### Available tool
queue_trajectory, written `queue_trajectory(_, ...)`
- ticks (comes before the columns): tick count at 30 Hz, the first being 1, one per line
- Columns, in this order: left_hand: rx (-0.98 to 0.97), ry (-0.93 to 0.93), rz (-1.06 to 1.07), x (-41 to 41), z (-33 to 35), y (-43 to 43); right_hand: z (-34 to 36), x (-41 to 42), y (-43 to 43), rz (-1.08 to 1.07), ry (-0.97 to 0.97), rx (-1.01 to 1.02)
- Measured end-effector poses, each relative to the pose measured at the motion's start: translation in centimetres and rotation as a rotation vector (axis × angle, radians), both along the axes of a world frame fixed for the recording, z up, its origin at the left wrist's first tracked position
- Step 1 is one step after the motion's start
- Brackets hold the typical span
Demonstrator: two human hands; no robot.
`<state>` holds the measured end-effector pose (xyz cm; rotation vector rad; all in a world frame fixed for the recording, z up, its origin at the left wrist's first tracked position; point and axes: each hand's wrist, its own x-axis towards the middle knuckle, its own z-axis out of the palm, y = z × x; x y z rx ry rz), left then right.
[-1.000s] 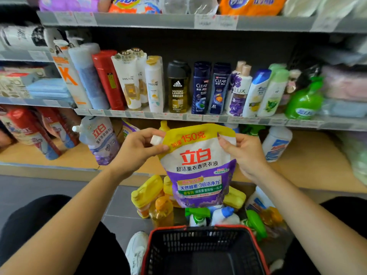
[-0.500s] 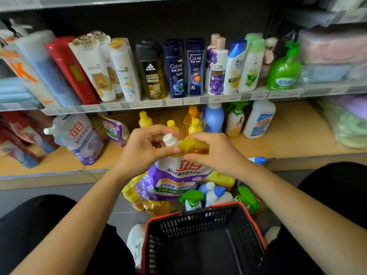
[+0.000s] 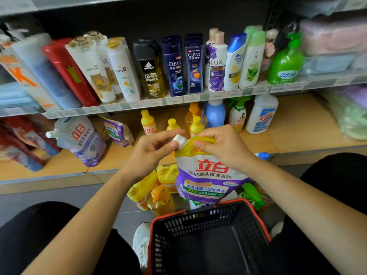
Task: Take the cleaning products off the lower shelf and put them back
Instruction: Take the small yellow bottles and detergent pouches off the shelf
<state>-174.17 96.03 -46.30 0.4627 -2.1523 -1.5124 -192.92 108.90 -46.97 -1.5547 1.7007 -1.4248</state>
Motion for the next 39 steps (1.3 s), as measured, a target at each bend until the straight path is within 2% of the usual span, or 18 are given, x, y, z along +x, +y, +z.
queue_trajectory(8, -0.136, 0.108, 0.202, -0.7, -0.4, 1.1, -0.2, 0.4, 0.4, -0.036, 0.072, -0.053)
queue_trajectory(12, -0.165, 0.101, 0.275, -0.9, -0.6, 1.2, -0.4, 1.1, 0.4, -0.064, 0.129, -0.076)
queue_trajectory(17, -0.264, 0.029, 0.142, -0.6, -0.8, 0.7, -0.6, 1.2, 0.4, -0.06, 0.139, -0.04)
queue_trajectory(22, -0.402, 0.112, -0.015, -0.4, -0.2, 0.3, -0.6, 1.0, 0.3, -0.036, 0.064, -0.043)
queue_trajectory(28, -0.206, 0.109, 0.041, -0.1, -1.0, 0.3, 0.0, 0.4, 0.4, -0.057, -0.064, -0.064)
queue_trajectory(32, -0.256, -0.027, 0.066, 0.1, -2.0, -0.2, 0.7, 0.1, 0.6, -0.049, -0.082, -0.093)
queue_trajectory(34, -0.211, -0.072, 0.037, 0.1, -2.5, 0.0, 1.1, -0.2, 0.7, -0.051, -0.093, -0.106)
queue_trajectory(39, -0.078, -0.03, 0.064, -0.1, -2.9, 0.4, 1.6, -0.5, 1.0, -0.066, -0.098, -0.111)
